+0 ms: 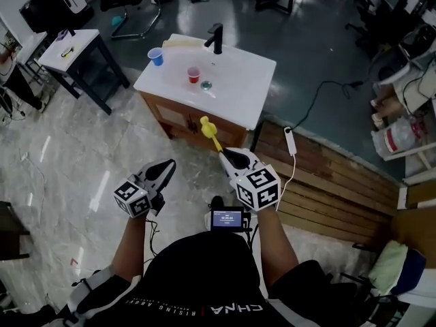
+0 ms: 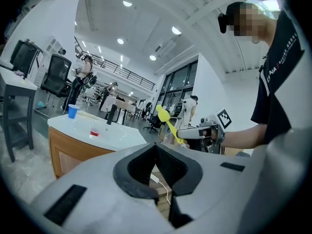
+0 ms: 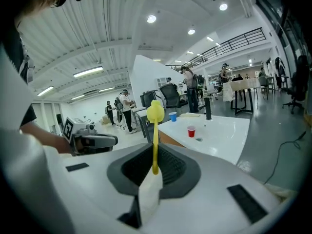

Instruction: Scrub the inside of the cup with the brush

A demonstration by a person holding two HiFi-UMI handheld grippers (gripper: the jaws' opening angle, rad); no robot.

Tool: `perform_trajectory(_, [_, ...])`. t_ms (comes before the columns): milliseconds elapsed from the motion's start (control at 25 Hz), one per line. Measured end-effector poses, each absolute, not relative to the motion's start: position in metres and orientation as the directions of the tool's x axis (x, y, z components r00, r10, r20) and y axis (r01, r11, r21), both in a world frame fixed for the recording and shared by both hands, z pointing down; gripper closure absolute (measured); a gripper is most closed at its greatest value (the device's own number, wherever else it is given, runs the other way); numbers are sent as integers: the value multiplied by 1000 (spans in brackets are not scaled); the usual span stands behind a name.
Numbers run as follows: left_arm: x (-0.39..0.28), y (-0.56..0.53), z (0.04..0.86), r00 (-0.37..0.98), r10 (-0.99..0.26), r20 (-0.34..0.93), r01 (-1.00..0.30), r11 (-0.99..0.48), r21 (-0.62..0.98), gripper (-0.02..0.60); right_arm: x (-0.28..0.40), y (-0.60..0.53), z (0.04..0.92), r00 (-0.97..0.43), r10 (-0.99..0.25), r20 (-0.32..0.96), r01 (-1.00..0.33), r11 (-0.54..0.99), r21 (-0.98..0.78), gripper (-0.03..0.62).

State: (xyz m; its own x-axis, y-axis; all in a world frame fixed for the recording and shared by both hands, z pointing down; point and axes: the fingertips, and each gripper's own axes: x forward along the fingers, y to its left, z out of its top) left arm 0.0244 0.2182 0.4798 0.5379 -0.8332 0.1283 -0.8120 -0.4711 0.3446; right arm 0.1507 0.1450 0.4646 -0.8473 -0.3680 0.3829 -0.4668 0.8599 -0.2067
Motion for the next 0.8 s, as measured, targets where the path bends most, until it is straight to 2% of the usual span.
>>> perform_trajectory(360, [27,129,470,545,-826,146,-815,-480,326,578,145,61,463,-871,-346,350,-441,864,-243,556])
perform_trajectory(800, [9,77,476,523,-839,149,-824,-454,339,578,128,11,473,-871,-326,369,-427,872,-239,556])
